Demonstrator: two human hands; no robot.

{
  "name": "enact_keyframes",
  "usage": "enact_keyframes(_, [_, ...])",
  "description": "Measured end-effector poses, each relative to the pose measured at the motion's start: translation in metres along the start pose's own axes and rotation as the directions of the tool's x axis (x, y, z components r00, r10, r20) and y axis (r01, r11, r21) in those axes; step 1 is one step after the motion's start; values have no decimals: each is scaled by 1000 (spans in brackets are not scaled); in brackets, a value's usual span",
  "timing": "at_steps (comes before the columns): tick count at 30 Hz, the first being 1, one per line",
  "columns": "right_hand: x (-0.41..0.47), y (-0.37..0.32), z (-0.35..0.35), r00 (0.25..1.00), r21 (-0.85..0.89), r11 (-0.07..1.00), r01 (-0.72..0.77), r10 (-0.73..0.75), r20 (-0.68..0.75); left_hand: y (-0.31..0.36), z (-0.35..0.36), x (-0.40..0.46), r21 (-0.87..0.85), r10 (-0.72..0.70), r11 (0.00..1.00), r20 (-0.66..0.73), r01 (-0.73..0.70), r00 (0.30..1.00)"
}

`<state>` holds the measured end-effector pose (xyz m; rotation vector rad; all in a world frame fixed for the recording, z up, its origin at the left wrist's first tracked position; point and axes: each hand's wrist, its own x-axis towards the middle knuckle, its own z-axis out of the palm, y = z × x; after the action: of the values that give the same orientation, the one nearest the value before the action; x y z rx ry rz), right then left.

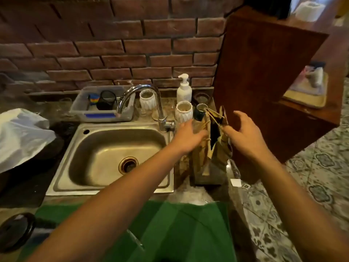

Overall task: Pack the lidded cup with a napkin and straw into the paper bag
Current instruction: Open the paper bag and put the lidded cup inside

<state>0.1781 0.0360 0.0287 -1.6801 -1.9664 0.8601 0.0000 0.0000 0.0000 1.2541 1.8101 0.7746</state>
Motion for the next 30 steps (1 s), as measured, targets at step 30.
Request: enact_keyframes(30, [-48,-3,3,971,68,991,-116,99,218,-22,-50,-76,135,-75,989,45,68,996])
